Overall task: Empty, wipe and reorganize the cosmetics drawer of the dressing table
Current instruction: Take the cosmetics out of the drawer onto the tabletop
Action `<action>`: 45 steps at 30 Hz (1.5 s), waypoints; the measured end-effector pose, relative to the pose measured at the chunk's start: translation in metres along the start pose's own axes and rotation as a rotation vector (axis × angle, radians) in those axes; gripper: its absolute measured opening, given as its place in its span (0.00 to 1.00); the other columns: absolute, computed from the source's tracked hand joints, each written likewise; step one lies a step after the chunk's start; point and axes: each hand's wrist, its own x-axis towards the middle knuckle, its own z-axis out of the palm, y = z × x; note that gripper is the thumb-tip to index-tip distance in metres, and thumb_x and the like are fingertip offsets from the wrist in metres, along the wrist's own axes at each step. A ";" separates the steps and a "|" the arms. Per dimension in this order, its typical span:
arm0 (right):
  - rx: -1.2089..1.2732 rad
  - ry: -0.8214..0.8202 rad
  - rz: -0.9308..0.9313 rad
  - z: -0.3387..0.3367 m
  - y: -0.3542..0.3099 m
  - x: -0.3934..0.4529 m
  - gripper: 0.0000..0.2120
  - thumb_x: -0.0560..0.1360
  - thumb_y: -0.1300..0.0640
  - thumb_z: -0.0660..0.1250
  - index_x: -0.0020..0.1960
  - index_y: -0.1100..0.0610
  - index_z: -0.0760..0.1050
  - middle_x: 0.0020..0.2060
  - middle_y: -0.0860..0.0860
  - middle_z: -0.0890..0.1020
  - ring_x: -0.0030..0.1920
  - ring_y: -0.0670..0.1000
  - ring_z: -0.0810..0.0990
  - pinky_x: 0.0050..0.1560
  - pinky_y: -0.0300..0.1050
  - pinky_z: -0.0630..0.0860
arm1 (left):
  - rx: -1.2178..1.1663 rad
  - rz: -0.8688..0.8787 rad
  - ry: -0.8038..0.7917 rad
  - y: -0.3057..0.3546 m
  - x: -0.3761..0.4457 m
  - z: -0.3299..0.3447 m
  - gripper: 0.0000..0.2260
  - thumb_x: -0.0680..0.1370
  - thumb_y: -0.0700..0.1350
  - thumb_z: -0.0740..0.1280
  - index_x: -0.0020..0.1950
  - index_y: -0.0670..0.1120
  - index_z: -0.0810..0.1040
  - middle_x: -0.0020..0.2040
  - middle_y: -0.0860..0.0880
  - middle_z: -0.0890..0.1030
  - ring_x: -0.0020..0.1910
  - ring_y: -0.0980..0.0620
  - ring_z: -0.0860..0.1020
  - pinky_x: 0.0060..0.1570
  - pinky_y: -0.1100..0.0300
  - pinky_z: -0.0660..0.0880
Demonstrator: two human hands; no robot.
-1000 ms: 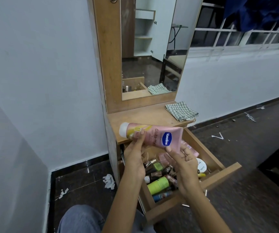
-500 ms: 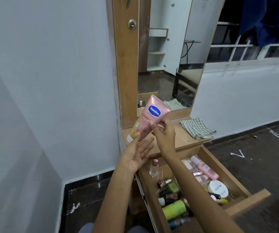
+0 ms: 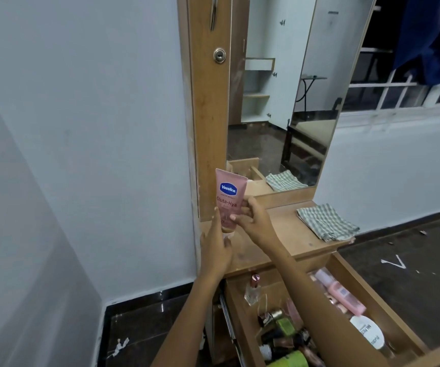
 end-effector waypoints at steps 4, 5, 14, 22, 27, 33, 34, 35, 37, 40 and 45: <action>-0.021 -0.034 0.017 0.011 0.013 -0.001 0.19 0.72 0.65 0.71 0.62 0.61 0.71 0.55 0.48 0.80 0.54 0.45 0.79 0.50 0.30 0.77 | 0.031 0.025 0.031 -0.010 -0.002 0.005 0.35 0.80 0.36 0.61 0.77 0.56 0.43 0.69 0.47 0.70 0.60 0.56 0.72 0.56 0.68 0.68; -0.021 -0.034 0.021 0.012 0.015 0.000 0.19 0.72 0.65 0.70 0.62 0.60 0.71 0.55 0.48 0.79 0.55 0.45 0.79 0.51 0.31 0.77 | 0.044 0.037 0.023 -0.012 -0.003 0.005 0.35 0.80 0.36 0.61 0.77 0.56 0.43 0.71 0.47 0.68 0.62 0.56 0.71 0.57 0.68 0.68; -0.138 0.039 0.080 -0.014 0.012 -0.032 0.22 0.72 0.66 0.71 0.65 0.60 0.71 0.58 0.50 0.79 0.58 0.47 0.78 0.57 0.39 0.76 | 0.438 0.146 0.010 -0.023 -0.038 -0.009 0.25 0.84 0.46 0.52 0.78 0.47 0.45 0.78 0.49 0.45 0.78 0.52 0.44 0.74 0.55 0.37; -0.287 0.177 0.211 -0.047 0.030 -0.133 0.07 0.67 0.57 0.77 0.42 0.56 0.81 0.35 0.45 0.84 0.37 0.39 0.82 0.38 0.31 0.76 | 0.656 0.236 -0.022 -0.032 -0.102 0.002 0.24 0.80 0.43 0.62 0.75 0.43 0.62 0.76 0.45 0.59 0.75 0.46 0.60 0.72 0.48 0.51; -0.600 -0.034 0.393 -0.021 0.050 -0.139 0.16 0.65 0.49 0.76 0.47 0.56 0.79 0.42 0.50 0.83 0.44 0.51 0.82 0.45 0.46 0.78 | 0.701 0.185 -0.056 -0.033 -0.103 0.005 0.26 0.83 0.43 0.54 0.78 0.44 0.47 0.78 0.47 0.43 0.78 0.49 0.46 0.72 0.51 0.38; -0.798 0.028 0.389 0.004 0.060 -0.132 0.17 0.72 0.42 0.65 0.45 0.56 0.78 0.41 0.56 0.84 0.45 0.58 0.82 0.44 0.49 0.76 | 0.699 0.191 -0.097 -0.036 -0.108 0.007 0.28 0.83 0.42 0.52 0.77 0.45 0.38 0.76 0.49 0.35 0.77 0.50 0.40 0.73 0.51 0.37; -0.805 0.023 0.391 0.003 0.060 -0.131 0.16 0.71 0.43 0.66 0.46 0.56 0.78 0.42 0.57 0.84 0.46 0.59 0.81 0.44 0.50 0.76 | 0.701 0.190 -0.098 -0.036 -0.108 0.008 0.29 0.82 0.42 0.52 0.77 0.45 0.38 0.76 0.48 0.35 0.77 0.50 0.40 0.73 0.51 0.37; -0.805 0.019 0.394 0.002 0.058 -0.132 0.16 0.71 0.44 0.66 0.47 0.57 0.79 0.43 0.58 0.84 0.47 0.60 0.81 0.44 0.50 0.75 | 0.703 0.186 -0.100 -0.035 -0.108 0.007 0.30 0.82 0.41 0.53 0.77 0.45 0.37 0.77 0.48 0.36 0.77 0.50 0.40 0.73 0.50 0.37; -0.776 0.009 0.390 -0.002 0.053 -0.135 0.13 0.71 0.49 0.68 0.48 0.58 0.79 0.44 0.58 0.83 0.48 0.60 0.80 0.44 0.48 0.74 | 0.703 0.171 -0.115 -0.034 -0.107 0.007 0.29 0.82 0.43 0.52 0.77 0.45 0.37 0.78 0.48 0.37 0.77 0.50 0.40 0.74 0.49 0.39; -0.728 -0.007 0.352 -0.015 0.034 -0.144 0.10 0.71 0.49 0.70 0.44 0.56 0.79 0.38 0.53 0.83 0.42 0.55 0.81 0.38 0.46 0.73 | 0.730 0.159 -0.135 -0.032 -0.106 0.007 0.29 0.83 0.44 0.52 0.77 0.46 0.37 0.78 0.47 0.38 0.77 0.49 0.39 0.74 0.48 0.39; -0.587 0.074 0.270 -0.036 -0.011 -0.139 0.09 0.69 0.50 0.73 0.39 0.56 0.79 0.31 0.48 0.81 0.33 0.49 0.80 0.33 0.44 0.75 | 0.767 0.161 -0.168 -0.027 -0.104 0.006 0.28 0.83 0.45 0.50 0.78 0.46 0.39 0.78 0.46 0.38 0.77 0.48 0.39 0.73 0.49 0.37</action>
